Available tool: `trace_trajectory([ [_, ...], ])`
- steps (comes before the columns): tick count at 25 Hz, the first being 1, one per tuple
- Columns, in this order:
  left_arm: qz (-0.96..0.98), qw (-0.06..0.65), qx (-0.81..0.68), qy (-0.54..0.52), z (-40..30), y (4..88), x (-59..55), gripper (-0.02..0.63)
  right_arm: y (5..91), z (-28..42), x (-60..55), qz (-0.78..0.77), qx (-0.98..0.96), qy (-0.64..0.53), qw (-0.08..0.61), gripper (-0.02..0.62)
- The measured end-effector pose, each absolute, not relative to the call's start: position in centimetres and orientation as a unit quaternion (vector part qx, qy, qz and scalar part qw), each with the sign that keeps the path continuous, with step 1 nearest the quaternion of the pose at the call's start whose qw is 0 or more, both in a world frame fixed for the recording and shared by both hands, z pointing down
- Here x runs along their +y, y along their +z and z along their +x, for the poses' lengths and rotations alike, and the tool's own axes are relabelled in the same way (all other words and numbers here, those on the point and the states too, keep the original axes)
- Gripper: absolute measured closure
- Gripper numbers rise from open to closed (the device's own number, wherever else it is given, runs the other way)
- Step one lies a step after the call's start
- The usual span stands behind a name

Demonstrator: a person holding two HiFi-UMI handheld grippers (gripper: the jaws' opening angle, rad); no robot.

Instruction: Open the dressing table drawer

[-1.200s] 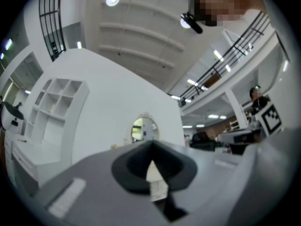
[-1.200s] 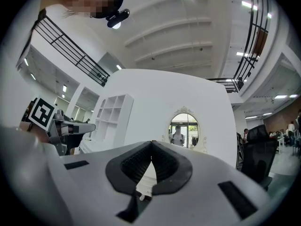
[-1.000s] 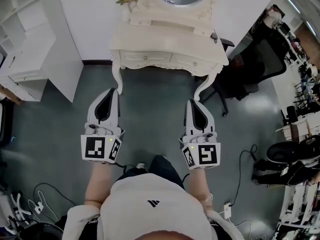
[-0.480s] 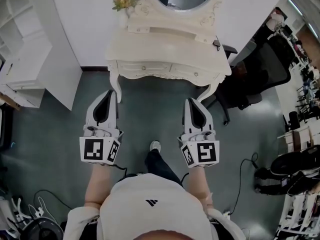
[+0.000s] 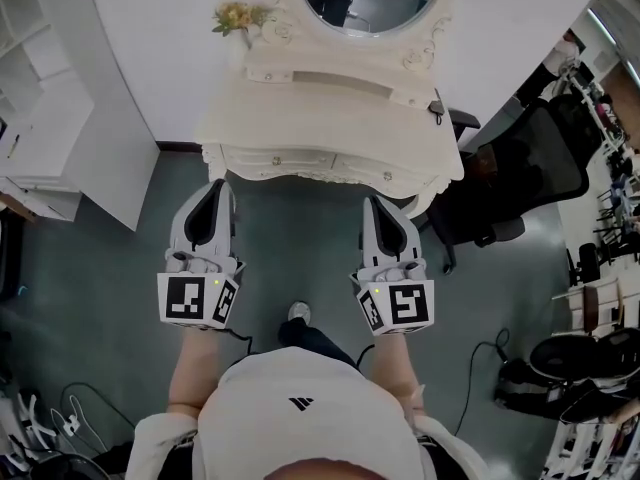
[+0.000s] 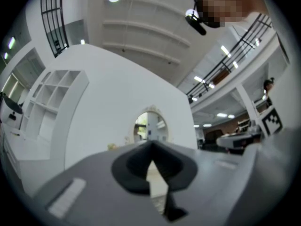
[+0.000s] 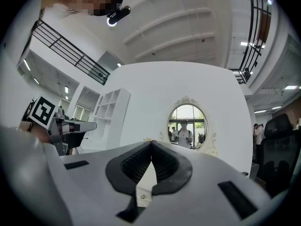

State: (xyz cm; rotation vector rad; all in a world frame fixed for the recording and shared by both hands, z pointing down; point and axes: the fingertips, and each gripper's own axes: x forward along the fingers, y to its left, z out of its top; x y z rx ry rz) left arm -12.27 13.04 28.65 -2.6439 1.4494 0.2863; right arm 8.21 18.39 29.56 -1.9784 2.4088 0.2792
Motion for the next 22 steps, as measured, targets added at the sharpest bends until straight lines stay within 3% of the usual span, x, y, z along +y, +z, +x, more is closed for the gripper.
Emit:
trace_trajectory([
  [22, -0.868, 0.062, 0.485, 0.086, -3.4, 29.1, 4.9, 0.597, 31.3, 16.2, 9.7, -0.618, 0.783, 0.073, 0.021, 0.607],
])
